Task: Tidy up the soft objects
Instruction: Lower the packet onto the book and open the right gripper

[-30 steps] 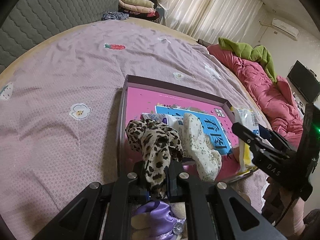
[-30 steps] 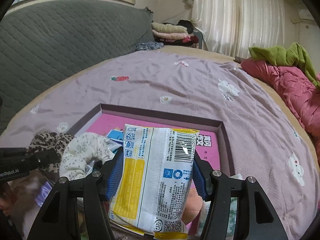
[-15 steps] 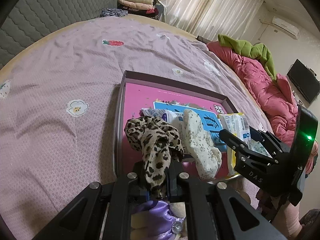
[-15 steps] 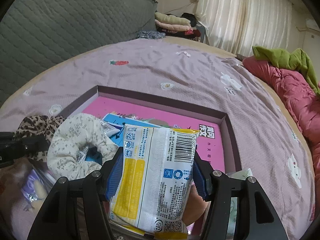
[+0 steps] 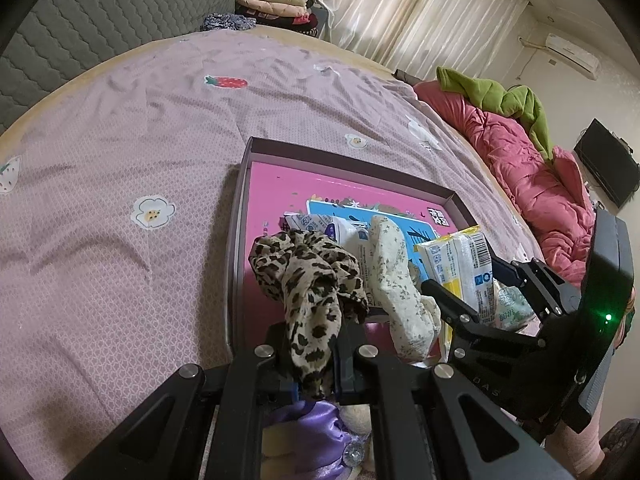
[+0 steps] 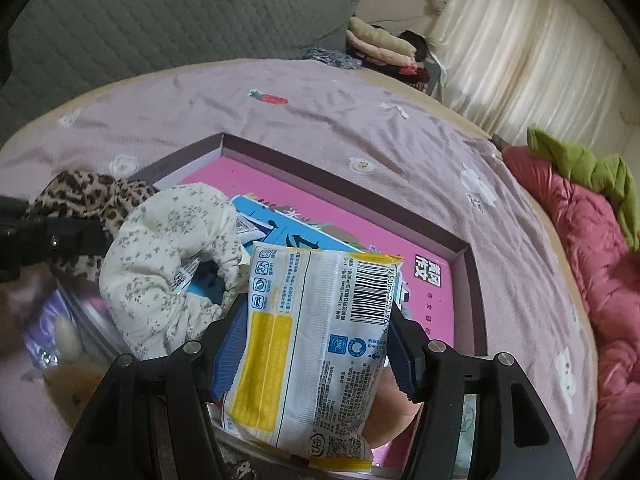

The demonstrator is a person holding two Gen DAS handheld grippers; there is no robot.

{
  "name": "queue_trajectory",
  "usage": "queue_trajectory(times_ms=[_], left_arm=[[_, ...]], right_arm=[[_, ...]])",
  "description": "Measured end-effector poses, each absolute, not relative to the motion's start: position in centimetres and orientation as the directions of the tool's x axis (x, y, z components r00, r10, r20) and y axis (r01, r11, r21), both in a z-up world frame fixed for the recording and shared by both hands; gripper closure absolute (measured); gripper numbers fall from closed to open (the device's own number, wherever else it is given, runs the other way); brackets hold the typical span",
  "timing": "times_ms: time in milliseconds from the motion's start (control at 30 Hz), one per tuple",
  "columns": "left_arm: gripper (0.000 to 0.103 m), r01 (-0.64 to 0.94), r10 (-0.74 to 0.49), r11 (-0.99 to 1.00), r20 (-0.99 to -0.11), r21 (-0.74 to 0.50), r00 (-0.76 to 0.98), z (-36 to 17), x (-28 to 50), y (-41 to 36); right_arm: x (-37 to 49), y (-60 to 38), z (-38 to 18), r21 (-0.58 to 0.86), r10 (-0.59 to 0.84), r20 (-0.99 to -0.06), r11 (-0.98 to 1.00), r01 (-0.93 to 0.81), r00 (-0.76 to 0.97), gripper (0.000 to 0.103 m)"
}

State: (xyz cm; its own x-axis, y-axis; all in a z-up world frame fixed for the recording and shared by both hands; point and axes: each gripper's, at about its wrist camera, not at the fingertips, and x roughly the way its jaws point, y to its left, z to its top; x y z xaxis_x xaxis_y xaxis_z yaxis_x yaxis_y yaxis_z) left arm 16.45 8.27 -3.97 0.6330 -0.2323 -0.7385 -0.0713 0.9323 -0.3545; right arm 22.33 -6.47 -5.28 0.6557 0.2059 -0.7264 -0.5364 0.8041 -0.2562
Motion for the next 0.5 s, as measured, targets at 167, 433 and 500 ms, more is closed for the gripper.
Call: queue_trajectory(times_ms=[167, 433, 500], left_arm=[[0.092, -0.076, -0.237, 0.929, -0.74, -0.363, 0.63, -4.2, 16.6, 8.3], [0.092, -0.079, -0.244, 0.925, -0.742, -0.371, 0.624, -4.5, 16.7, 8.6], [0.092, -0.078, -0.244, 0.926, -0.744, -0.369, 0.622, -4.5, 16.7, 8.5]], right_arm=[[22.4, -6.9, -5.1, -0.227, 0.217, -0.734, 0.815, -0.534, 0.643, 0.038], [22.6, -7.4, -5.2, -0.174, 0.236, -0.75, 0.832, -0.527, 0.619, 0.037], [22.7, -7.6, -5.4, -0.153, 0.242, -0.758, 0.837, -0.526, 0.606, 0.037]])
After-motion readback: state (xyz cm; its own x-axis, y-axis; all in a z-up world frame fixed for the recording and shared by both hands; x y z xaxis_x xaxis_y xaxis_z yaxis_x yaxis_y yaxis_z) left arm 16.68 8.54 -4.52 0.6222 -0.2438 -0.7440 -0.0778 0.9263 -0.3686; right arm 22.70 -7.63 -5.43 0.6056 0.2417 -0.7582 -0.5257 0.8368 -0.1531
